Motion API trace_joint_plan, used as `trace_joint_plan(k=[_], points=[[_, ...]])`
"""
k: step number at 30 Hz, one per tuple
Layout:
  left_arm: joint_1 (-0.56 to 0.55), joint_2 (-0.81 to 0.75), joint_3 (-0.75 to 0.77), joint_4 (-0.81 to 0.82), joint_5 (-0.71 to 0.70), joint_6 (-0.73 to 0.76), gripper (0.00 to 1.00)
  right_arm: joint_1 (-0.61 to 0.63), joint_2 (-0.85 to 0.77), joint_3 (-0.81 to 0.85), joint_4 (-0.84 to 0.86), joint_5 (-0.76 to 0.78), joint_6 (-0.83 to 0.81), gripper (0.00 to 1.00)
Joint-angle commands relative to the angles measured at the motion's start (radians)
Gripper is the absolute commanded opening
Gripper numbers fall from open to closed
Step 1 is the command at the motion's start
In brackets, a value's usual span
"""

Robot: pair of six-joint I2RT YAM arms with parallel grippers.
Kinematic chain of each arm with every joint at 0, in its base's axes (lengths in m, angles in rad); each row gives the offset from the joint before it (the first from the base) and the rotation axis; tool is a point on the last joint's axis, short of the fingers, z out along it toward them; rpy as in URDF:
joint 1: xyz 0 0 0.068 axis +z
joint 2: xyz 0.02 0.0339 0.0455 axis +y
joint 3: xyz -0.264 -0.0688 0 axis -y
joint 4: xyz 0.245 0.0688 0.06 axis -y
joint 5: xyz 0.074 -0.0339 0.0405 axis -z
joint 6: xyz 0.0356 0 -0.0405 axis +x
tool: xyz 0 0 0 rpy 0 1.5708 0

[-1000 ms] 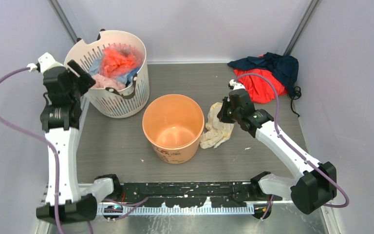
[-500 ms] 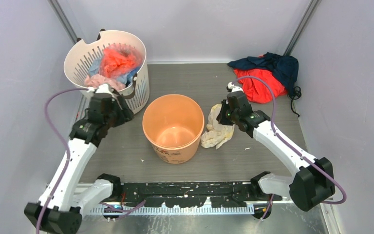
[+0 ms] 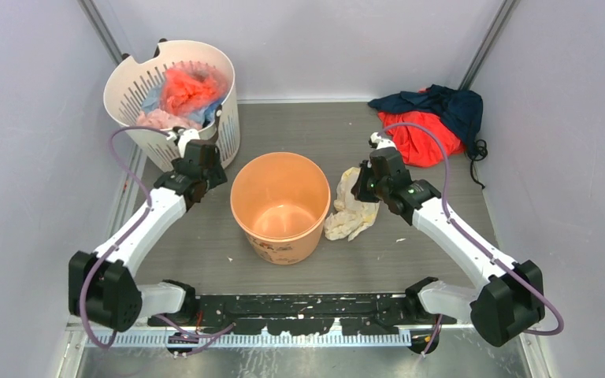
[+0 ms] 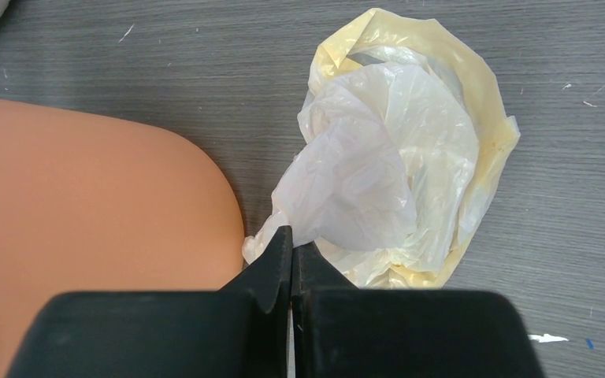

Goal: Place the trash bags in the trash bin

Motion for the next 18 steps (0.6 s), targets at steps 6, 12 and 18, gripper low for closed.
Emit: trace_joint_plan(k=[6, 12, 18], points=[[0.037, 0.108, 0.098, 0.199, -0.126, 0.069, 0.66, 0.000, -0.059, 0.006, -0.005, 0.011, 0.010, 0.01], [0.003, -0.042, 0.114, -0.065, -0.010, 0.060, 0.64, 0.001, -0.078, 0.004, -0.015, 0.022, 0.006, 0.01], [-0.015, -0.323, 0.000, -0.222, 0.051, 0.068, 0.62, 0.001, -0.065, 0.002, -0.011, 0.018, -0.002, 0.01]])
